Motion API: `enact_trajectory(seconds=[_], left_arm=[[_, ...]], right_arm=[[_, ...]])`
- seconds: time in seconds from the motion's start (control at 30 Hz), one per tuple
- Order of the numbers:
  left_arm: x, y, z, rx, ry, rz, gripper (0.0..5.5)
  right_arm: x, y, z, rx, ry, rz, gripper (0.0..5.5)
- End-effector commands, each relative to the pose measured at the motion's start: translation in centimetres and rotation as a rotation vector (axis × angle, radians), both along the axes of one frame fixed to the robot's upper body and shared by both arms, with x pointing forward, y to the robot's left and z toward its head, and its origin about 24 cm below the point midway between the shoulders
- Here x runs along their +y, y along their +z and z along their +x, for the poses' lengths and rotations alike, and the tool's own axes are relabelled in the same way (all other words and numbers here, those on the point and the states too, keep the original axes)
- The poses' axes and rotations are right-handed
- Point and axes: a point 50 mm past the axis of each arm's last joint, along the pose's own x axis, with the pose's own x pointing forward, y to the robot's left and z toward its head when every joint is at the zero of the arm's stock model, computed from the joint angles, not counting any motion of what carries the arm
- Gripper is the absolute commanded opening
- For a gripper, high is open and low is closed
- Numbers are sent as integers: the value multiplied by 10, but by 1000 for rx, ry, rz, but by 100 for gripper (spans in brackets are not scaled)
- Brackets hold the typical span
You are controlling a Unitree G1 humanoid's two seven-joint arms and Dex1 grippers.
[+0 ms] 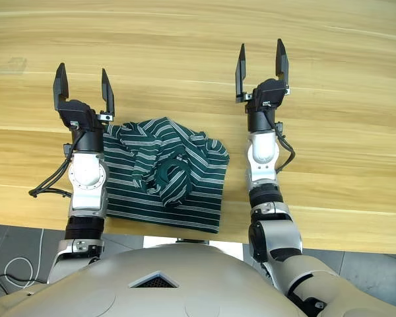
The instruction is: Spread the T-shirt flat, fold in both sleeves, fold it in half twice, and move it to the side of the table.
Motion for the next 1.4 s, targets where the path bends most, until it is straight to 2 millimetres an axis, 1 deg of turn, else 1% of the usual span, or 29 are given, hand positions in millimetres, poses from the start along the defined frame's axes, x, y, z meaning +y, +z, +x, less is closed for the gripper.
enact_trajectory(seconds=[0.03,0.13,0.23,0.3,0.33,0.37,0.43,0.5,0.57,0.63,0.67,0.77,0.83,0.97,1.03,1.13,1.27,1.4], left_arm=[[1,0,0,1,1,17,371],[1,0,-1,2,8,15,371],[0,-1,-4,0,15,12,371],[0,6,-11,-4,15,13,371],[-6,11,-18,1,-32,44,371],[-11,15,-26,15,-83,70,371],[-28,23,-52,65,-214,112,371],[-52,24,-89,165,-391,152,371],[-68,23,-115,253,-526,185,371],[-76,21,-132,320,-612,230,371],[-76,17,-136,360,-635,245,371],[-71,-3,-141,452,-685,374,371],[-71,-12,-145,494,-702,421,371],[-68,-19,-144,498,-681,472,371],[-67,-24,-141,488,-621,510,371],[-70,-31,-141,504,-570,489,371],[-68,-32,-141,506,-537,481,371],[-63,-41,-142,575,-482,439,371]], right_arm=[[1,1,0,-6,14,-5,353],[3,0,1,12,58,-9,353],[-4,-2,1,61,83,60,353],[-8,4,-7,49,127,88,353],[-13,8,-15,41,138,96,353],[-18,12,-21,36,145,95,353],[-33,22,-31,23,115,83,353],[-46,29,-35,17,51,82,353],[-49,33,-35,14,22,82,353],[-45,36,-33,8,16,80,353],[-43,37,-32,5,14,83,353],[-35,38,-30,-9,6,91,353],[-29,36,-27,-7,6,97,353],[-23,31,-25,-3,-3,104,353],[-23,29,-25,-4,-9,98,353],[-22,28,-25,-7,-16,94,353],[-22,26,-27,-8,-23,91,353],[-21,24,-28,-8,-22,89,353]])
